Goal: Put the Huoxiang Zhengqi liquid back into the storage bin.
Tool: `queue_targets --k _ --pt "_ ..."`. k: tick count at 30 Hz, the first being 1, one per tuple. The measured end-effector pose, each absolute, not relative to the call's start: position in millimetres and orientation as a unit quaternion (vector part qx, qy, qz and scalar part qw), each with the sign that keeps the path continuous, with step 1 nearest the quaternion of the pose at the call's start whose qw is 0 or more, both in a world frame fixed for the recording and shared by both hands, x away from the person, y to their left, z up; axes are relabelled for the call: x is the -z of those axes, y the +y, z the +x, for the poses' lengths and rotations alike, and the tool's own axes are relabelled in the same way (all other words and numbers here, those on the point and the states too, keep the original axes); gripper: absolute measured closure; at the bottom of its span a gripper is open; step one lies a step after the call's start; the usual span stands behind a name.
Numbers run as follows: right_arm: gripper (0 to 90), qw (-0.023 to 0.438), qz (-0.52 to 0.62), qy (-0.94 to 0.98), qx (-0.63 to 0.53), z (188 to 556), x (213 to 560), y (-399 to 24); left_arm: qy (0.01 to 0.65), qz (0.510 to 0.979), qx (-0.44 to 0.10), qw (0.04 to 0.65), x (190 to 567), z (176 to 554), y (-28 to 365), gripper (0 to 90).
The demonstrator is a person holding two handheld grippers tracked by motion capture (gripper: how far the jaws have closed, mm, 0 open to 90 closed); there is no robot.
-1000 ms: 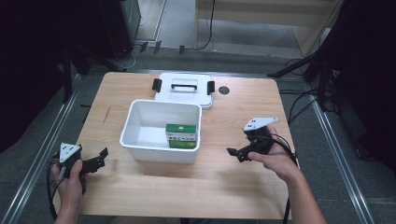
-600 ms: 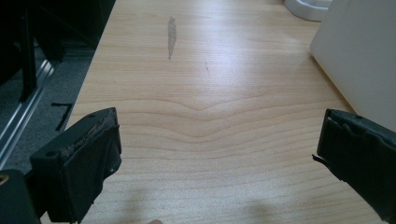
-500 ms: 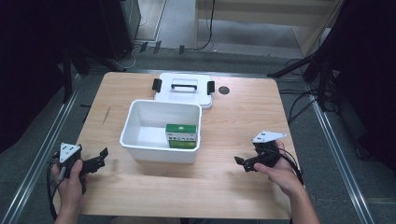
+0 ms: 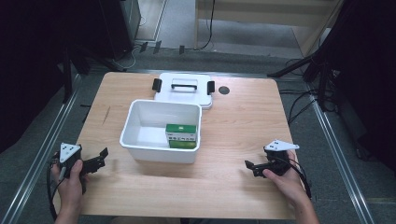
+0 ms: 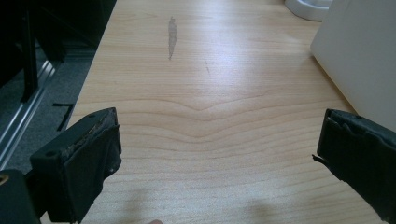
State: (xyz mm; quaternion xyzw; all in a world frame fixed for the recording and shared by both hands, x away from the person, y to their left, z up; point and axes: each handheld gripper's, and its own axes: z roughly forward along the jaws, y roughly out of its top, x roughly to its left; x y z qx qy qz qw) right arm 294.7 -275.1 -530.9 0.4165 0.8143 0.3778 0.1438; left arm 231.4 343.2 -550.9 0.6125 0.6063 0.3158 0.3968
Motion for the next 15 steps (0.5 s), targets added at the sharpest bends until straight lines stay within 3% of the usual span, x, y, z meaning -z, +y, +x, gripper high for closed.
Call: queue_targets --k 15 --pt "0.2 0.172 0.471 0.775 -0.383 276 540 -310 0.607 0.614 -0.316 0.395 551 231 343 0.2"
